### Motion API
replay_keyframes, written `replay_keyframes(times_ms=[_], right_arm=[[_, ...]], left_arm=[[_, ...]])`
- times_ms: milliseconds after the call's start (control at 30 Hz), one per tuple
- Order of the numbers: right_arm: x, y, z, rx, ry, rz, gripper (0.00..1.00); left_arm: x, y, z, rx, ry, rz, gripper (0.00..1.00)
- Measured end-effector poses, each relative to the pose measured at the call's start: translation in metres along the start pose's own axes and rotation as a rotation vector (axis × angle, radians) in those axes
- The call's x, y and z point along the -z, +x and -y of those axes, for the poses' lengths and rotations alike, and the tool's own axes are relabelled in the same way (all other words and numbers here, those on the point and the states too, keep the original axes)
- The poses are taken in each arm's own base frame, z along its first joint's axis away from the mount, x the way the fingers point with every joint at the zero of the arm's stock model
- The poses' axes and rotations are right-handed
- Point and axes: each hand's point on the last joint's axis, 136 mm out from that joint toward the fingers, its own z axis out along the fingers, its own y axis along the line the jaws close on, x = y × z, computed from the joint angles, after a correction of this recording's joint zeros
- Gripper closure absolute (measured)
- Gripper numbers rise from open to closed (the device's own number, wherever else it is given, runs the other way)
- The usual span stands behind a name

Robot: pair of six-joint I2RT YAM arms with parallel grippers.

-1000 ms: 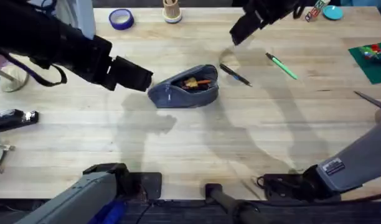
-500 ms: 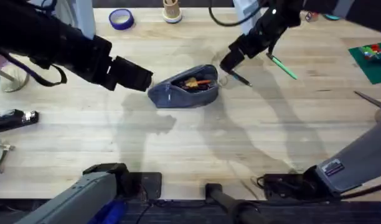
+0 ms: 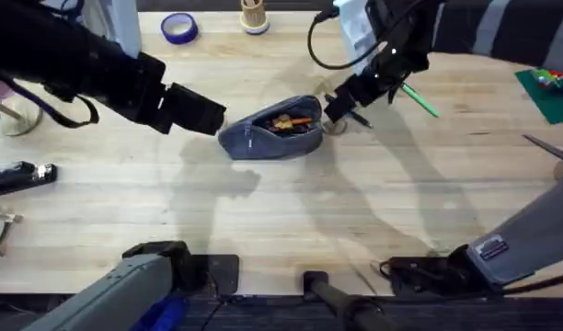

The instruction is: Unzip the bag, pick up the pens from the table one at a time and place them inside, then zip the bag closed.

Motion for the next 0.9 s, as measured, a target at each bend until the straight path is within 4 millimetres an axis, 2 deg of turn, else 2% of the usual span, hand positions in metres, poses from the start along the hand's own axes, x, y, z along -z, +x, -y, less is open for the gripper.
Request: replay_keyframes(times_ms=[267, 300, 567, 800, 867, 900], right_arm=[[-0.0068, 0.0078, -0.0006, -0.021, 0.004, -0.014, 0.032], [-0.0084, 0.0077, 0.0013, -0.03, 0.012, -0.016, 0.113], [-0.009, 0.006, 0.0001, -0.038, 0.013, -0.012, 0.474], [-0.0088, 0.0051, 0.0016, -0.043, 0.02, -0.008, 0.699], [-0.009, 0.0051, 0.0014, -0.045, 0.019, -0.008, 0.818], [-0.0089, 0.0042, 0.0021, -0.045, 0.023, -0.006, 0.913]], left_arm=[[-0.0001, 0.0001, 0.0, 0.0, 0.0, 0.0, 0.006], [0.0, 0.0, 0.0, 0.0, 0.0, 0.0, 0.006], [0.0, 0.0, 0.0, 0.0, 0.0, 0.0, 0.005], [0.0001, 0.0, 0.0, 0.0, 0.0, 0.0, 0.004], [0.0, 0.0, 0.0, 0.0, 0.0, 0.0, 0.004], [0.0, 0.0, 0.0, 0.0, 0.0, 0.0, 0.004]])
